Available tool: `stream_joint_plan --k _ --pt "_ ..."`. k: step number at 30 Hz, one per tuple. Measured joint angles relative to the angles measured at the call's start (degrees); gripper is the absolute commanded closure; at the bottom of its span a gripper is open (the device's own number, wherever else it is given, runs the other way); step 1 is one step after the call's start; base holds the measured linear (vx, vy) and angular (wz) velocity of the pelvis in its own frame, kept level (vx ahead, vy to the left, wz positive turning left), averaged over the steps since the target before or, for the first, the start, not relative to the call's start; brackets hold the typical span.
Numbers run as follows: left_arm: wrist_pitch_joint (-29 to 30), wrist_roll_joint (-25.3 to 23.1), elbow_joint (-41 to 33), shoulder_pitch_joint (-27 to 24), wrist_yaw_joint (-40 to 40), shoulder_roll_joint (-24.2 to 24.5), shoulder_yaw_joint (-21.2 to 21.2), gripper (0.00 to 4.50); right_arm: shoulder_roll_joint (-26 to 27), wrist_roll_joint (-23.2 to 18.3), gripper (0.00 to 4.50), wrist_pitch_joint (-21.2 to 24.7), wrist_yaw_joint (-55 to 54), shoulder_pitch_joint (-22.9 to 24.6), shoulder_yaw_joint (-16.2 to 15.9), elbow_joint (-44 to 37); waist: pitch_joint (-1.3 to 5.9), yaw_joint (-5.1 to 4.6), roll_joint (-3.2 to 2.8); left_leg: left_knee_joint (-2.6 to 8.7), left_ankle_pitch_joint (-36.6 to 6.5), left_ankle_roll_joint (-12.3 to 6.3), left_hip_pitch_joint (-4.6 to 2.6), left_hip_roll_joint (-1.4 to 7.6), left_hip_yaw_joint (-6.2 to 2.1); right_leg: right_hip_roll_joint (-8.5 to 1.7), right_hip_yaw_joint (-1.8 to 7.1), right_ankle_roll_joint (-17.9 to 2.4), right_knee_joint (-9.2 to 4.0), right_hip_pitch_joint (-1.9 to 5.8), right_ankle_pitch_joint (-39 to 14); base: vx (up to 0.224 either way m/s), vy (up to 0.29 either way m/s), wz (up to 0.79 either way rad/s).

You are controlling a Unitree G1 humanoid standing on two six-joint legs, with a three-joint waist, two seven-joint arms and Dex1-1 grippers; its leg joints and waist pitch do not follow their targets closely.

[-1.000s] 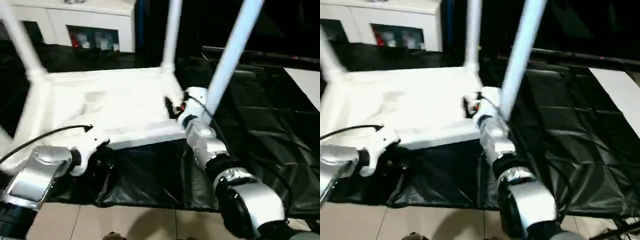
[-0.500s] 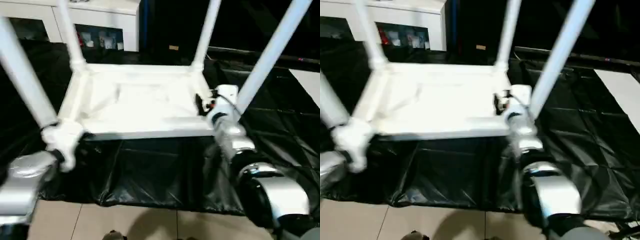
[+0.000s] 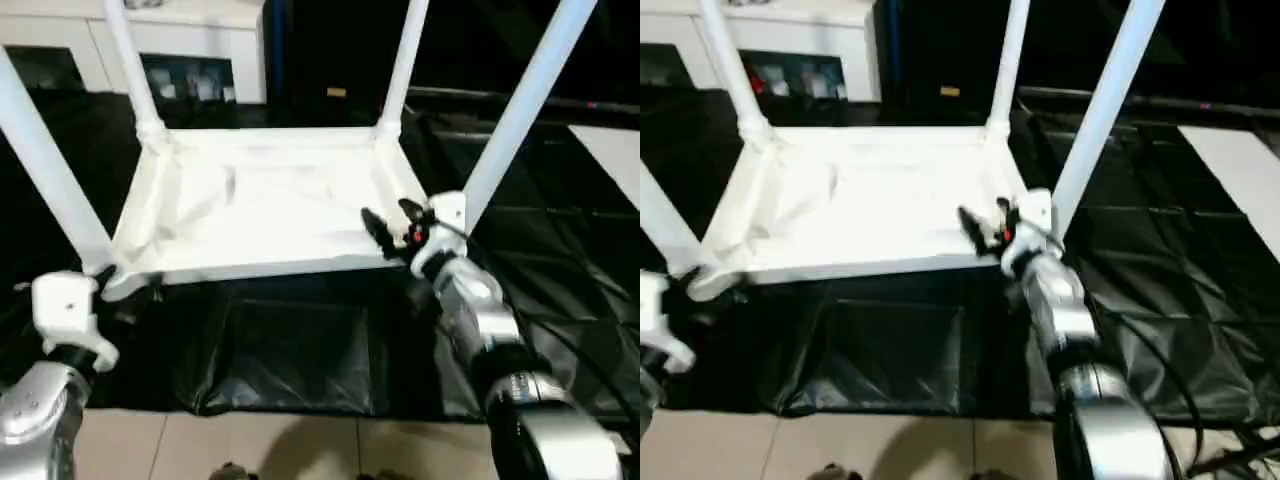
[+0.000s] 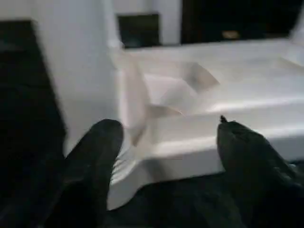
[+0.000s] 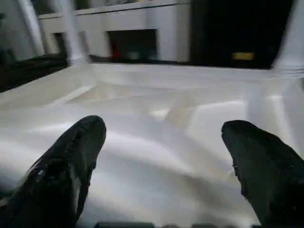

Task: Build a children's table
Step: Rotate table base

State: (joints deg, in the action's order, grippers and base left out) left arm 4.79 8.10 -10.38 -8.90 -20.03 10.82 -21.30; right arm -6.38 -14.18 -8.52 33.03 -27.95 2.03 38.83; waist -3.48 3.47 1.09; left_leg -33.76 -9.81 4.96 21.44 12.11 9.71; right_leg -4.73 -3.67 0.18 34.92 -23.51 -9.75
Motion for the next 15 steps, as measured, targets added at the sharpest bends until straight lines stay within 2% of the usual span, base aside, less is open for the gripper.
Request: stream_joint_plan --k 1,2,6,9,10,15 --pt "-0.28 -0.29 0.05 -0.1 0.65 -0.5 0.14 0.6 0.0 -0.23 0.0 1.11 0.19 1.29 -0.36 -1.31 -0.02 -0.05 -0.02 0.01 0.0 0.0 -0.01 0.01 -0.02 0.01 -0.01 0.02 0.0 -0.01 -0.01 0.0 0.0 0.0" --pt "-0.88 -0.66 0.09 -0.07 1.91 -1.11 0.05 0.35 -0.07 -0.53 0.0 2.24 0.19 3.0 -0.76 -3.37 -0.07 -0.13 -0.12 0.01 0.0 0.0 -0.02 0.02 -0.06 0.08 0.01 0.03 -0.04 -0.01 -0.02 0.0 0.0 0.0" --pt "-3.96 -1.35 2.11 1.71 5.96 -1.92 -0.84 0.14 -0.68 -0.53 0.0 6.58 -0.17 8.03 -1.75 -11.04 -0.03 -0.32 -0.4 0.05 0.0 0.0 -0.08 -0.04 -0.17 0.18 0.02 0.04 -0.05 0.0 -0.02 0.0 0.0 0.0" --pt "-4.72 -0.97 9.03 8.03 8.77 0.05 -2.99 0.05 -0.75 -0.35 0.0 10.76 -0.91 10.06 -3.45 -15.39 -0.03 -0.33 -0.44 0.09 0.0 0.01 -0.09 -0.13 -0.31 0.37 -0.03 0.05 -0.06 -0.01 -0.02 0.0 0.0 0.0" --pt "-5.2 -0.77 10.84 9.98 9.39 0.88 -3.99 0.05 -0.8 0.23 0.0 11.86 -1.43 10.53 -4.19 -16.56 -0.03 -0.45 -0.5 0.08 0.0 0.01 -0.11 -0.15 -0.59 0.37 -0.08 0.05 -0.09 0.0 -0.03 0.0 0.0 0.0" --pt "-6.14 0.07 17.96 15.9 9.02 3.15 -4.74 0.05 -0.95 0.99 0.0 15.1 -2.56 11.84 -4.77 -18.82 0.03 -0.87 -0.66 0.1 0.0 0.01 -0.09 -0.19 -0.93 0.4 -0.13 0.04 -0.54 0.18 -0.02 0.0 0.0 0.0"
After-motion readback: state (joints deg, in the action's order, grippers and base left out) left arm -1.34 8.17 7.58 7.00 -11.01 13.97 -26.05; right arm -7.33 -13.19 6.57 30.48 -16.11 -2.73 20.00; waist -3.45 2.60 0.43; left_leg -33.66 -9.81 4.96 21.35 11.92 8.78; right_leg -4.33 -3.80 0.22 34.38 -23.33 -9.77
